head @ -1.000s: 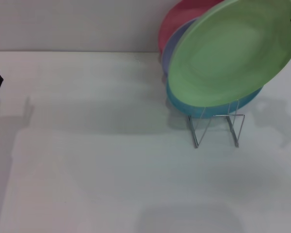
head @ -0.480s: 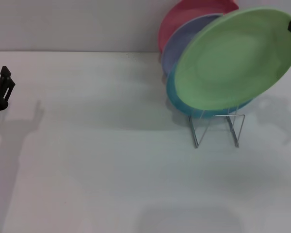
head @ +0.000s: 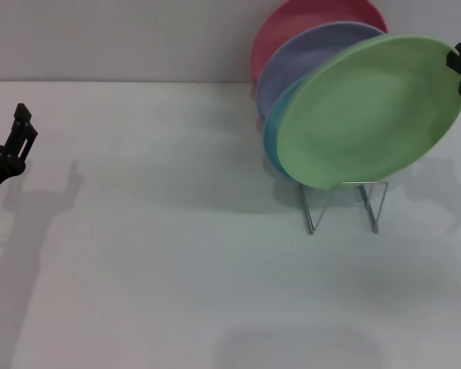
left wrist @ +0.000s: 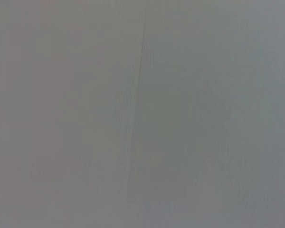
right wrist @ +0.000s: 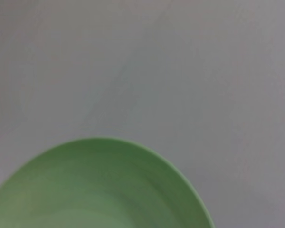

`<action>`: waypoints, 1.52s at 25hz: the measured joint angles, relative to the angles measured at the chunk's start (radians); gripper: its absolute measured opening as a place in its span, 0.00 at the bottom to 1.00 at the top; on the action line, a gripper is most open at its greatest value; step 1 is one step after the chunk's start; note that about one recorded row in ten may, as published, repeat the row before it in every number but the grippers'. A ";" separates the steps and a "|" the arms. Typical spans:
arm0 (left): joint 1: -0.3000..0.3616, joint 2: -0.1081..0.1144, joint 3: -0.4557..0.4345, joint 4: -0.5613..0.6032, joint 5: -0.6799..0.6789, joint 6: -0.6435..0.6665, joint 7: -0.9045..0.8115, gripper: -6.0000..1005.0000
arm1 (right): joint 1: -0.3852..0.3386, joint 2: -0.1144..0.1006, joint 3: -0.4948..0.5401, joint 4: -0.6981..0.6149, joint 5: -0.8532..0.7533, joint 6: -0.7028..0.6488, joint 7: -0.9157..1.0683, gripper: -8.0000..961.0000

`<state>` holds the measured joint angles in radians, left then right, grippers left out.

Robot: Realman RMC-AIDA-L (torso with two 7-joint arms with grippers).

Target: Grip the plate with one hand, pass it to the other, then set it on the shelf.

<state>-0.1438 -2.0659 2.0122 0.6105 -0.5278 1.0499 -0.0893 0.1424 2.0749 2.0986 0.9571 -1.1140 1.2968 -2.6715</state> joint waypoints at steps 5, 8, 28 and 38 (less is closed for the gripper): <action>-0.006 0.000 0.013 0.000 0.000 0.000 0.001 0.79 | 0.000 0.002 0.003 -0.023 -0.008 -0.002 -0.030 0.02; -0.011 0.000 0.014 0.000 0.000 -0.001 0.001 0.79 | 0.005 0.002 0.003 -0.032 -0.025 -0.020 -0.036 0.02; -0.116 -0.001 0.027 -0.081 0.000 -0.018 0.002 0.79 | 0.055 0.006 -0.002 -0.196 -0.030 -0.001 -0.160 0.37; -0.130 0.000 0.022 -0.118 0.000 -0.011 0.006 0.79 | 0.044 0.009 0.001 -0.265 0.151 0.145 -0.151 0.77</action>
<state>-0.2733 -2.0656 2.0342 0.4928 -0.5277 1.0390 -0.0829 0.1868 2.0844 2.0996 0.6925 -0.9627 1.4421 -2.8228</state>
